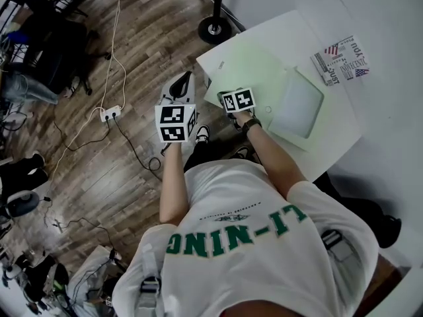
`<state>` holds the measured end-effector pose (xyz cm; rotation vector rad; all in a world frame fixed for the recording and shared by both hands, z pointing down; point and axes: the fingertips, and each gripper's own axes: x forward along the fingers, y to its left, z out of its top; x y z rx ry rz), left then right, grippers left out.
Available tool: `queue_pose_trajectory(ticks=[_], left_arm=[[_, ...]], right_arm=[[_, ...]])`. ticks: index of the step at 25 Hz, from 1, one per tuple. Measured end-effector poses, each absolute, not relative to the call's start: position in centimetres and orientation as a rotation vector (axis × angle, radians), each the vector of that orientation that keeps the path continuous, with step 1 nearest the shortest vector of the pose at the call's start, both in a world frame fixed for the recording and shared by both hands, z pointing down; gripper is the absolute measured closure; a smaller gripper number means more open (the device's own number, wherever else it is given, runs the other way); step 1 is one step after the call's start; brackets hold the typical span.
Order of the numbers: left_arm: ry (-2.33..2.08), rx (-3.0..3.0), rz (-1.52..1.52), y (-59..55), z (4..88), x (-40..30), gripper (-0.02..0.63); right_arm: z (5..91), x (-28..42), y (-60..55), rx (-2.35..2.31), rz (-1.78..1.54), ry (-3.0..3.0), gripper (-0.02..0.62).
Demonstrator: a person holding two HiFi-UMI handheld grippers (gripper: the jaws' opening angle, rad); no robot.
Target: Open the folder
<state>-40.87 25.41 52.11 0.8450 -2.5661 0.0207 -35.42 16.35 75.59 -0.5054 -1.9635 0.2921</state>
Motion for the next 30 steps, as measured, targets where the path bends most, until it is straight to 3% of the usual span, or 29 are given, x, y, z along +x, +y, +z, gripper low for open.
queue_pose_trajectory(ticks=[9, 30], left_arm=[[-2.568, 0.892, 0.027, 23.9, 51.9, -40.7, 0.591], [-2.496, 1.266, 0.050, 8.0, 48.0, -35.9, 0.591]], right_arm=[[75.2, -35.9, 16.1, -0.523, 0.298, -1.985, 0.580], [59.5, -30.1, 0.2, -0.298, 0.514, -2.466, 0.580]])
